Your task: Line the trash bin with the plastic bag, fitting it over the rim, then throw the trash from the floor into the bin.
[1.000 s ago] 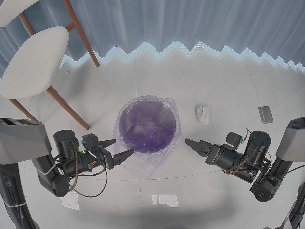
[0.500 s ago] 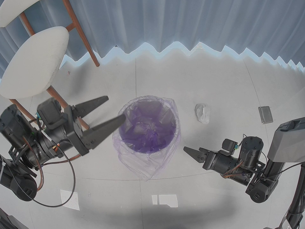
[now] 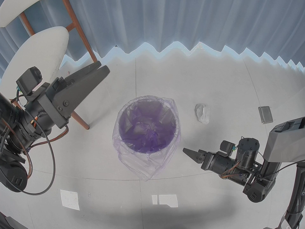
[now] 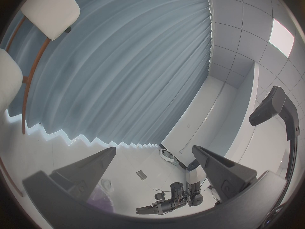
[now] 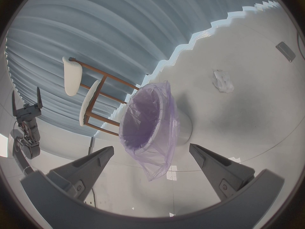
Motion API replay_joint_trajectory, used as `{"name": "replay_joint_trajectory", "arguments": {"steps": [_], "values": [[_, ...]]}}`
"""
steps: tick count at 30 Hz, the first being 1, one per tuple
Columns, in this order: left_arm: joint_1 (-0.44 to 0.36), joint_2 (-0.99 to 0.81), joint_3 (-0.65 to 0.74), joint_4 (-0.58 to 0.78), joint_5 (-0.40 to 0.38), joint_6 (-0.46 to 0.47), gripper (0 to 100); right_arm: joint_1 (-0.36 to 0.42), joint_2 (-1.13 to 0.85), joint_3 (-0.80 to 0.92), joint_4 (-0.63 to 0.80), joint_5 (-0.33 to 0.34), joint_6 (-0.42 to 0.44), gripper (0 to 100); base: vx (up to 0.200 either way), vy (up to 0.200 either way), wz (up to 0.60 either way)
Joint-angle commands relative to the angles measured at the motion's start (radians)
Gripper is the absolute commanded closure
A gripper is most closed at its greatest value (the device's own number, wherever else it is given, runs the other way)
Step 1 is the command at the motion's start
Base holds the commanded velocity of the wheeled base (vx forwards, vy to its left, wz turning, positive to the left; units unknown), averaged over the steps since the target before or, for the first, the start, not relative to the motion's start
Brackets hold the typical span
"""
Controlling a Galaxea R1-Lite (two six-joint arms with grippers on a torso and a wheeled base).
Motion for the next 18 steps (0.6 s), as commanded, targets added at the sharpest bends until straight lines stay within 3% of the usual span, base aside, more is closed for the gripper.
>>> {"name": "replay_joint_trajectory", "arguments": {"steps": [1, 5, 12, 16, 18], "values": [[0.007, -0.065, -0.004, 0.009, -0.006, -0.009, 0, -0.003, 0.008, -0.029, -0.016, 0.001, 0.017, 0, 0.000, 0.000, 0.00], [0.077, -0.111, 0.006, 0.034, -0.066, -0.032, 0, -0.058, 0.018, -0.047, -0.012, 0.004, 0.032, 0, 0.000, 0.000, 0.00], [0.303, -0.140, 0.022, 0.042, -0.293, -0.057, 0, -0.122, 0.092, -0.102, -0.001, 0.008, 0.032, 0, 0.000, 0.000, 0.00], [0.314, -0.143, 0.030, 0.040, -0.324, -0.058, 0, -0.124, 0.104, -0.127, 0.021, 0.008, 0.027, 0, 0.000, 0.000, 0.00], [0.314, -0.169, 0.038, 0.042, -0.334, -0.057, 0, -0.122, 0.109, -0.268, 0.159, 0.001, 0.027, 0, 0.000, 0.000, 0.00]]}}
